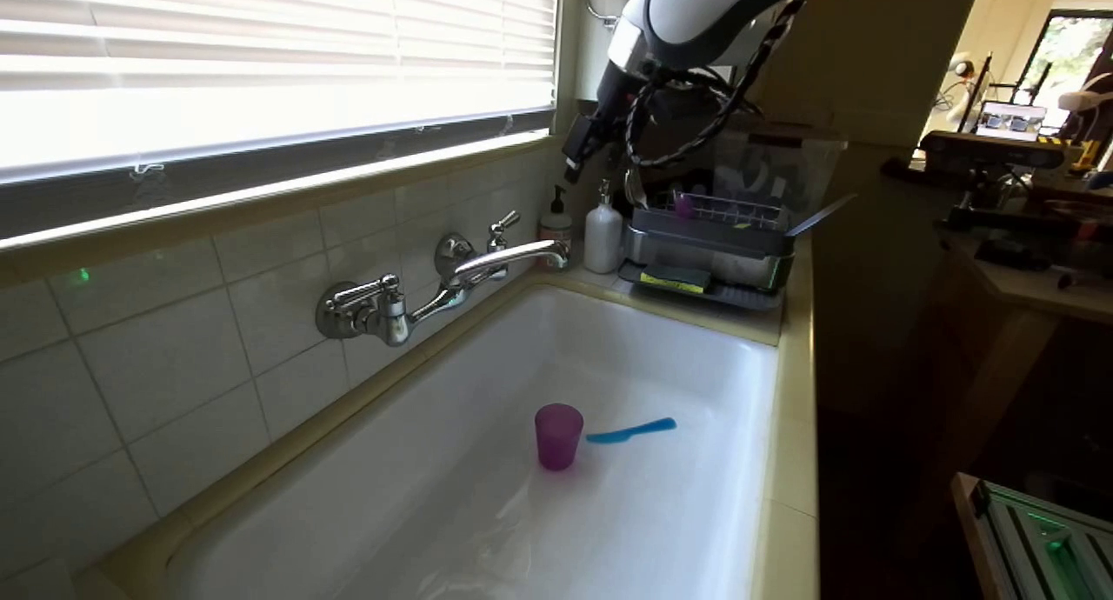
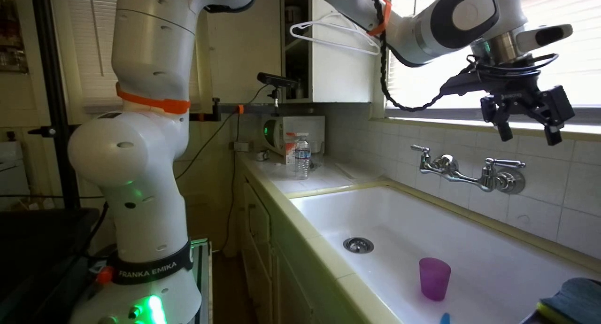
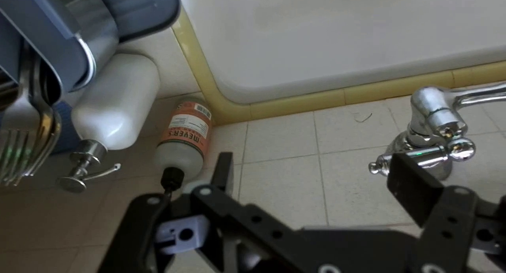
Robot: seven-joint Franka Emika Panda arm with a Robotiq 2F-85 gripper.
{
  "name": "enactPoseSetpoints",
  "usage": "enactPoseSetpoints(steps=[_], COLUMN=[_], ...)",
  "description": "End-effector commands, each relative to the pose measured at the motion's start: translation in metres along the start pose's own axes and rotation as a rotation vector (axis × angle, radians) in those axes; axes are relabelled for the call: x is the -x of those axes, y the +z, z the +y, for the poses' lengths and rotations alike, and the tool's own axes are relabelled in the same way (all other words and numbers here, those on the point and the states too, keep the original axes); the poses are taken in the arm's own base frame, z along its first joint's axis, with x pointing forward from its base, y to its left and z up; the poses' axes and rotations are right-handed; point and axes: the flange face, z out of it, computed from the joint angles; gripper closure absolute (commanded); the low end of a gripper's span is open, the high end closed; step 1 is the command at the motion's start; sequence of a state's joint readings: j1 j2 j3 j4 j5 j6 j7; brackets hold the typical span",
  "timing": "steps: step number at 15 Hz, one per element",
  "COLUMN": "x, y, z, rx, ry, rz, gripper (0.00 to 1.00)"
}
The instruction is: Open then close the tap using the right handle
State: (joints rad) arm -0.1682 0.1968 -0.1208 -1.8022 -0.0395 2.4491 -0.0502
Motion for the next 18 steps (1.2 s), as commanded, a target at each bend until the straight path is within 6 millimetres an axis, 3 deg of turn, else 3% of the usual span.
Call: enactPoseSetpoints(steps=[1,7,18], x=[-0.024,-0.047,-0.061], y=[0.018,0.039,0.074], z=[-0.012,-0.023,-0.04], rx=[-0.036,-0.037,-0.056], ry=[-0.055,-0.116,-0.125], rz=[0.02,0.038,0.09], gripper=[0.0,0.0,0.0])
